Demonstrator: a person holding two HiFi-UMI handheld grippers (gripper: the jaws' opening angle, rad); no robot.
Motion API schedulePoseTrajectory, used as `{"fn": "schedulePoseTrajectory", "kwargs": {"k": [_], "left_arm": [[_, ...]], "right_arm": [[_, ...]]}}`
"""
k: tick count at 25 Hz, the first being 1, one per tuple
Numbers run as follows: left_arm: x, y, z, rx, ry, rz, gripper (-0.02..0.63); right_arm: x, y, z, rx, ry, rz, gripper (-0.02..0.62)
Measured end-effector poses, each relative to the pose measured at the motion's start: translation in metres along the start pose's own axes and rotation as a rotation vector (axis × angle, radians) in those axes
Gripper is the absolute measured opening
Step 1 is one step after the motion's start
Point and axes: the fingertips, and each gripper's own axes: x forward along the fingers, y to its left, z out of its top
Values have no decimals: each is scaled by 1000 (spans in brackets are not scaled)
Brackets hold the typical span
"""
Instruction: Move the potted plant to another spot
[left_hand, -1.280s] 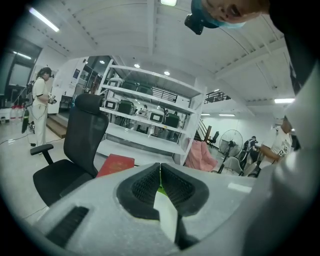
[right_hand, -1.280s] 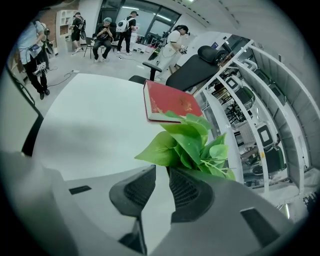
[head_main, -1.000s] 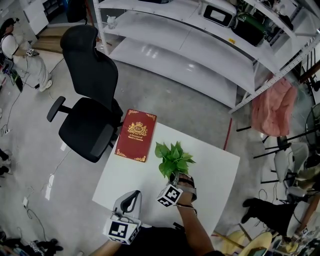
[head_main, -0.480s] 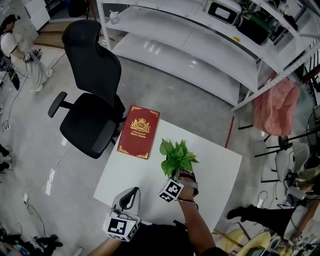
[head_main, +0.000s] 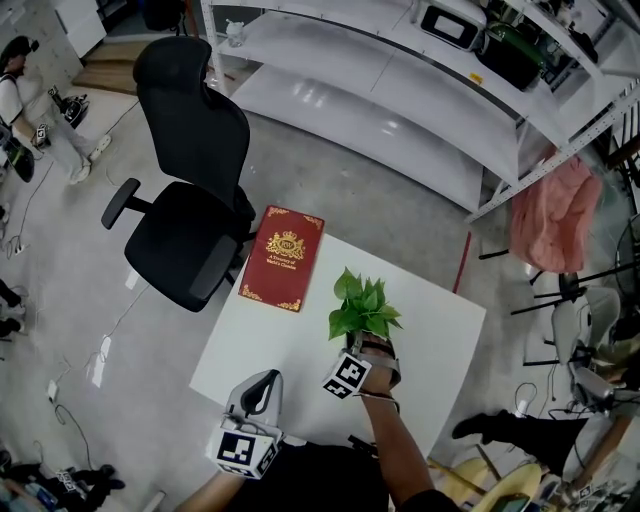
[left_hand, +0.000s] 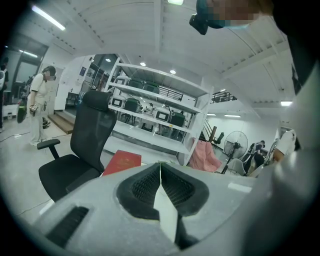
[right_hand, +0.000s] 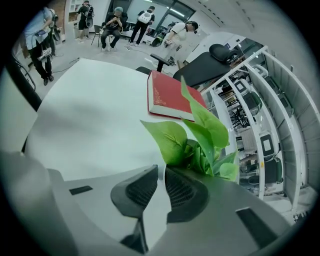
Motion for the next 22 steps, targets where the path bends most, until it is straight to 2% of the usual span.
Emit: {"fn": "schedulePoseTrajectory", "kwargs": {"k": [8,15,22], "left_arm": [[-17,-1,-3,-4,-13,8,20],[-34,-4,-8,-3,-27,-21,20],[-56,-2,-10,24,-29,-78,20]], "right_arm": [[-10,12,-3,1,3,-4,51],[-31,24,-3,18,9,-19,51],[-67,50,2,111,-10,-5,49]]}}
